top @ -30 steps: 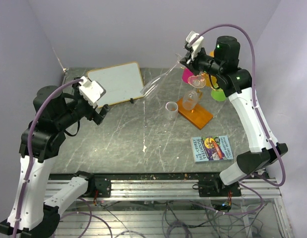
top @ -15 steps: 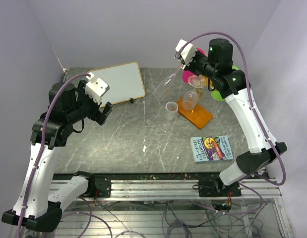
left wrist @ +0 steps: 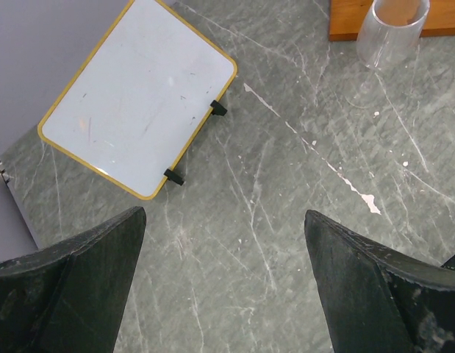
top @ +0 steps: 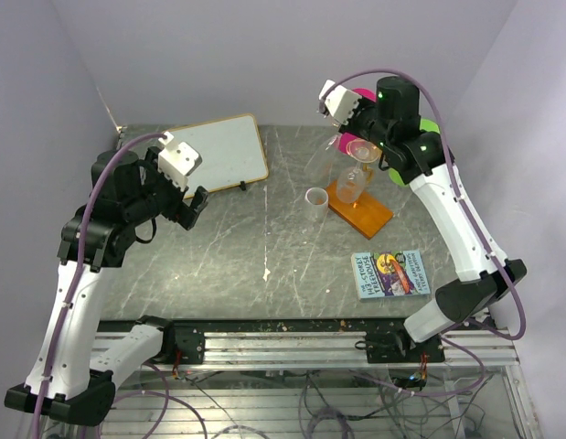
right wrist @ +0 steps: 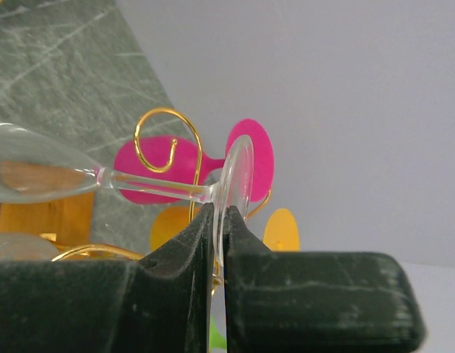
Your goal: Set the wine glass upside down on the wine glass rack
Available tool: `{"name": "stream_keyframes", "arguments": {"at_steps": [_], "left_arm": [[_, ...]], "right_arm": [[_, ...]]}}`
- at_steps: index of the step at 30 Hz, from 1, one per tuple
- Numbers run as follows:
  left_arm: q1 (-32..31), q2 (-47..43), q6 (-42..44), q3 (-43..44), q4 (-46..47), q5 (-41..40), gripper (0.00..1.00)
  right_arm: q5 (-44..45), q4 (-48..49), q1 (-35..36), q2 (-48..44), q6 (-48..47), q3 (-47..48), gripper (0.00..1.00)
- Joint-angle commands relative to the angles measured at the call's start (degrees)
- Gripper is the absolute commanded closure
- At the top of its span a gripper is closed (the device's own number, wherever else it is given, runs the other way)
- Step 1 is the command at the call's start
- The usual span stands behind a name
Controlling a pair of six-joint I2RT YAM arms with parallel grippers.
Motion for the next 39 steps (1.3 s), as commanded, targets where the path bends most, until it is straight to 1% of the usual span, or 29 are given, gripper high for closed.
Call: {"name": "stream_keyframes", "arguments": {"at_steps": [1,9,22,39], "left_arm": [[0.53,0.00,-0.58,0.61,2.02,2.25,0.00],[0.53,-0.08,-0.41,1.15,1.72,2.94,0.00],[0.53,-0.11,0.21,1.34,1.66,3.34,0.00],[0.71,-0.17,0.23,0.46,1.66,5.23,0.00]], "right_arm": [[5.00,3.90,0.52,-0.27,-2.41,-1.03,1.00],[8.52,6.01,0.58,0.38,-6.95,-3.26,1.00],[9.42,10.29,0.61,2.81,-10.67,-4.53,1.00],[5.48,10.86,0.87,5.52,-14.76,-2.59,1.00]]}}
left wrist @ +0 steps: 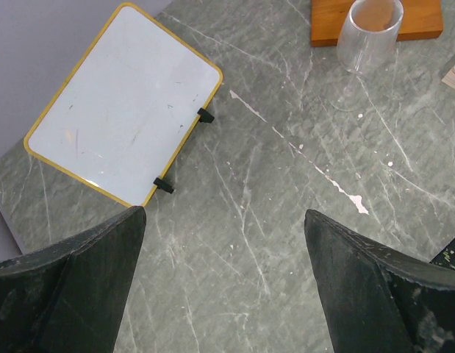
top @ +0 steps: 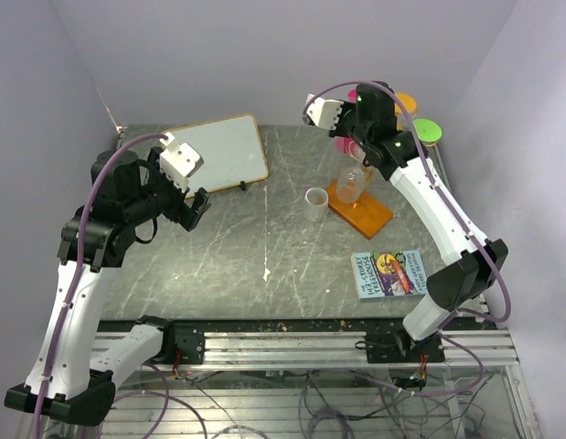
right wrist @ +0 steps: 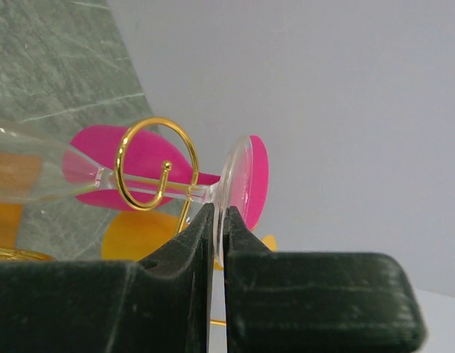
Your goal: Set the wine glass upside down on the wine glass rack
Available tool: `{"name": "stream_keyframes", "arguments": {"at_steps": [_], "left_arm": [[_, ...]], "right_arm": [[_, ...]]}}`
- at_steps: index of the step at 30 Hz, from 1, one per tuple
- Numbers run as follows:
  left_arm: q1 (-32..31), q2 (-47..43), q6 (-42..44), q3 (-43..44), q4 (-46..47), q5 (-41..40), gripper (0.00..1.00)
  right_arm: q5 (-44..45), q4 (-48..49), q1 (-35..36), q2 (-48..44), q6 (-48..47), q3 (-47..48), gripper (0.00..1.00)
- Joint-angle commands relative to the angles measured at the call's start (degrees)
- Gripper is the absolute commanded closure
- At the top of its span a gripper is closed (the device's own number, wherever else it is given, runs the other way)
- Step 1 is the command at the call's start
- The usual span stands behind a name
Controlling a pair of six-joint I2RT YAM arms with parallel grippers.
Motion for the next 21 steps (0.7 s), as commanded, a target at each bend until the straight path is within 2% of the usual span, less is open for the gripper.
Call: {"name": "stream_keyframes", "arguments": {"at_steps": [1,21], "left_arm": [[0.69,-0.07,-0.04,0.54,1.34,2.40,0.00],[0.69,-0.52,0.86,0.47,0.90,2.61,0.00]], "right_arm": [[-1.40,2.68,0.48,0.72,-1.71,1.84,1.00],[-6.97,-0.22,1.42,2.21,-3.94,3.78,1.00]]}}
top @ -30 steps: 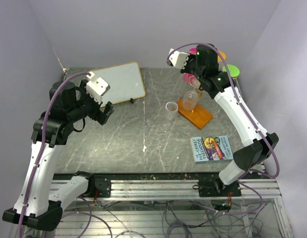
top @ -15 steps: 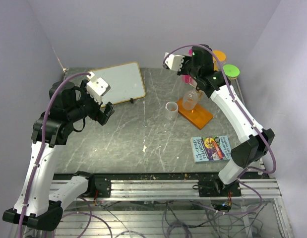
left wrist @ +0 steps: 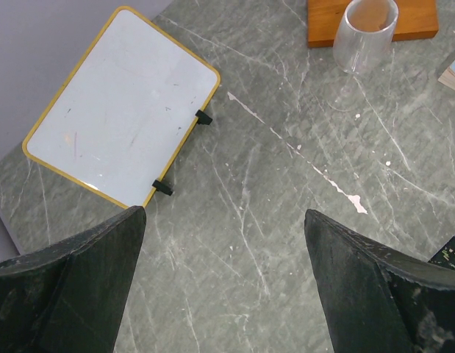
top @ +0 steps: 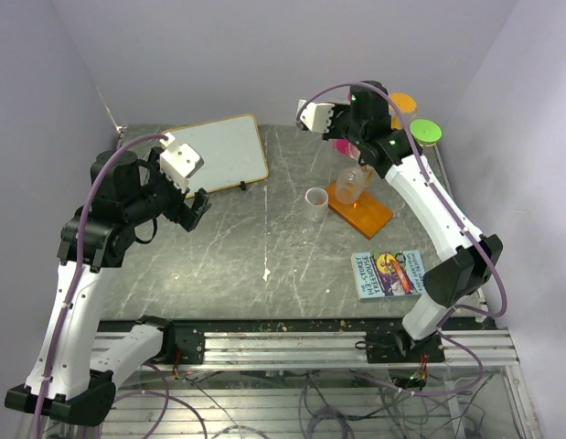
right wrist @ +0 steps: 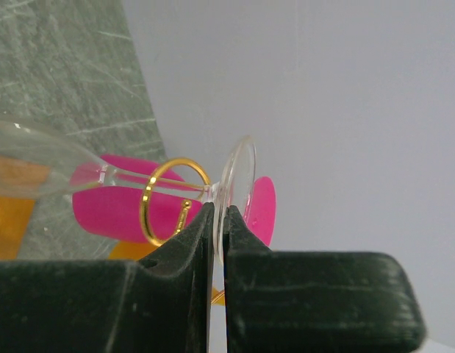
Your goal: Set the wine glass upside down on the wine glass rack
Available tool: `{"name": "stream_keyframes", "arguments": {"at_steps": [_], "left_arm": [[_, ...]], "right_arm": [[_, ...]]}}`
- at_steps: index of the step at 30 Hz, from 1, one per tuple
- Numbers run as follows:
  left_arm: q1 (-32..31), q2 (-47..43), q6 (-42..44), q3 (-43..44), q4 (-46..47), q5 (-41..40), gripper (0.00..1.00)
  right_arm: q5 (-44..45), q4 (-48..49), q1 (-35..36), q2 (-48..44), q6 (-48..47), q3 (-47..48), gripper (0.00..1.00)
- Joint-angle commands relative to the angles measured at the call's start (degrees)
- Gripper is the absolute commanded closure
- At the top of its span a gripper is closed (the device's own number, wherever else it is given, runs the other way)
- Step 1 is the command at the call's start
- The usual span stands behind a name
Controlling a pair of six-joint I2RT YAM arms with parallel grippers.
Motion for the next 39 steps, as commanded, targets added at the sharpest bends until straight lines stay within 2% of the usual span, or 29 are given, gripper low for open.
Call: {"name": "stream_keyframes", "arguments": {"at_steps": [1,13,26,39], "left_arm": [[0.47,-0.46,0.48,0.45,0.85,1.57,0.00],[0.49,-0.67,1.03,0.71,0.62,1.85,0.00],[0.50,-0.77,0.96,0.62,0.43,2.28,0.00],[0.56,-1.04,1.35,0.73,0.06,2.74,0.00]], "right_arm": [[-2.31,-0.01,0.79,0.09,-1.49,2.61,1.00],[-2.49,-4.06,2.32,-0.76,-2.57,3.98,1.00],[-0.48,-5.88,2.62,-2.93,-2.66,1.28,1.00],[1.46,-5.01,2.68,-3.26,-3.60,-1.12,0.91]]}}
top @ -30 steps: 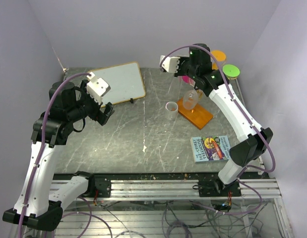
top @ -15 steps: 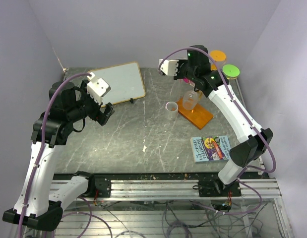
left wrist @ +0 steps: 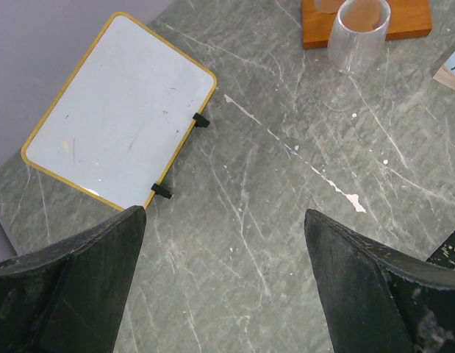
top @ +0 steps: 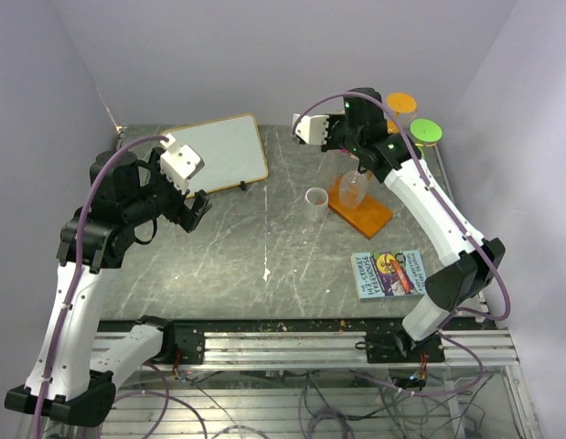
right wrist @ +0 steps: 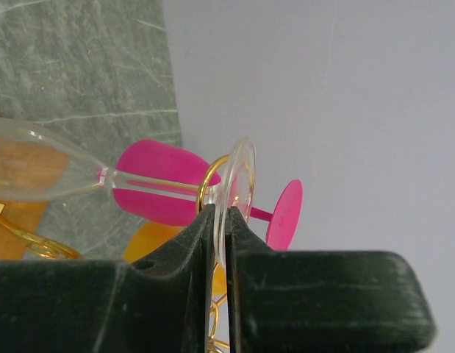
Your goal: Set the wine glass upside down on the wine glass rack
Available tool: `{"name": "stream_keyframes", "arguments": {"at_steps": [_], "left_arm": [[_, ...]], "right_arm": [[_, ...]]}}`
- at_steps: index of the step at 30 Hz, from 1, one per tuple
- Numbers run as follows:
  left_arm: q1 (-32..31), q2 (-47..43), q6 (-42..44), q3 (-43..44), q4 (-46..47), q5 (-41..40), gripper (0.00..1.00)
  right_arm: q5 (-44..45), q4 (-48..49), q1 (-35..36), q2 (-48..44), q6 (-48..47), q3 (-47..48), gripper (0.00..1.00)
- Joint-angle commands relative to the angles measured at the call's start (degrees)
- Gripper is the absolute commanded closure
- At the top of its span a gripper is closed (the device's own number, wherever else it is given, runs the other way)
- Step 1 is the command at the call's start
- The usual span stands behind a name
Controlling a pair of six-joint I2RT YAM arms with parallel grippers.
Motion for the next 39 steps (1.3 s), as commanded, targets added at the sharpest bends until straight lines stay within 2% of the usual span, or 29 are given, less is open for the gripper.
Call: {"name": "stream_keyframes", "arguments": {"at_steps": [1,16,39], "left_arm": [[0.51,-0.87,0.79,0.79,0.11,1.60,0.00],[0.51,-1.22,1.12,0.36,-0.03,1.34,0.00],[0.69,-1.13,1.47,0.01,-0.31,1.84,0.00]], "right_arm": [[1.50,1.29,0.38,-1.87,-0.91,-0.83,0.90],[1.74,0.37,0.49,-1.49,-1.49,0.04,0.75],[-0.15,-3.54,0.74,-1.49,-1.46,3.04,0.67]]}}
